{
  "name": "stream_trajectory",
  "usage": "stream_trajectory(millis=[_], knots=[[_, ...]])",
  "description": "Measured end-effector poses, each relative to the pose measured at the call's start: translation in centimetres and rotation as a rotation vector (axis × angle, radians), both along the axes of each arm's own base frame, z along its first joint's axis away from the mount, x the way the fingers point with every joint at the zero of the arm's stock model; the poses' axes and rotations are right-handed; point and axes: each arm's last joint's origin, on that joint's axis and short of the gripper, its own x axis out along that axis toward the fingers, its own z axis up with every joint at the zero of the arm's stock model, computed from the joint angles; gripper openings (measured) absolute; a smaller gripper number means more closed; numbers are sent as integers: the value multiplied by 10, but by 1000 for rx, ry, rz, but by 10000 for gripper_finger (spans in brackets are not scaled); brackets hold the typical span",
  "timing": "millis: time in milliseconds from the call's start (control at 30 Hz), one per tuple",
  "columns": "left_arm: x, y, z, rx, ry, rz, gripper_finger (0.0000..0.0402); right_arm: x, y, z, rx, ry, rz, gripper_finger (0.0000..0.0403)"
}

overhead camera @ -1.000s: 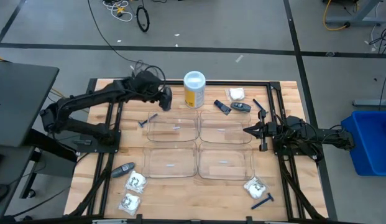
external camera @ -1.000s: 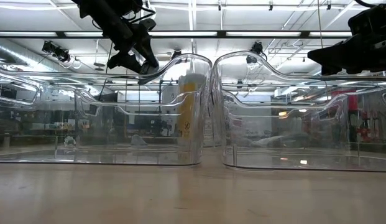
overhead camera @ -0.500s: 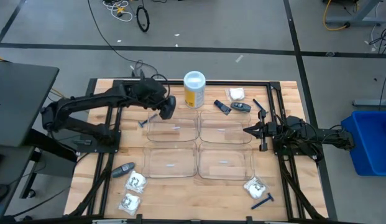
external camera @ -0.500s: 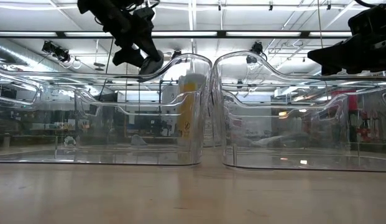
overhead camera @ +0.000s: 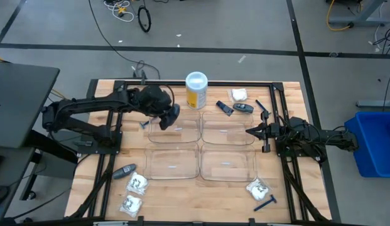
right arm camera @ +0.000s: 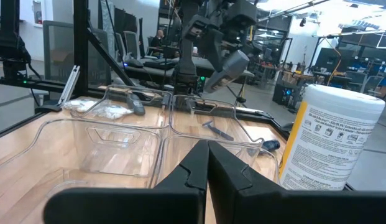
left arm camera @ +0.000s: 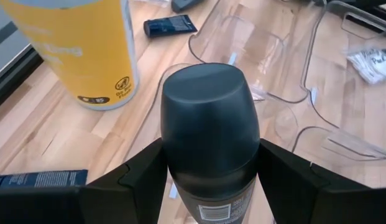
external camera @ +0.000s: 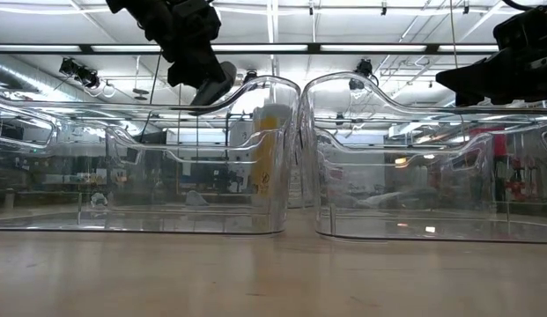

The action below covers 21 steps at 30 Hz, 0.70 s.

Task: Pick & Place Travel size toiletries
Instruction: Put the top left black deodorant into the top left transparent bin

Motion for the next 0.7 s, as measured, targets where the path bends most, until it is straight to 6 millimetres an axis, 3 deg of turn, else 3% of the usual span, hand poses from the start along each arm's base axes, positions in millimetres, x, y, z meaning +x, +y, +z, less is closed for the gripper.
stream_trajectory(millis=[433, 700], knots=[[1, 1, -2, -22, 6, 21, 229, 0, 0, 0, 0, 0, 0, 12], [8, 0, -21, -5, 132, -35, 228, 0, 0, 0, 0, 0, -2, 12]])
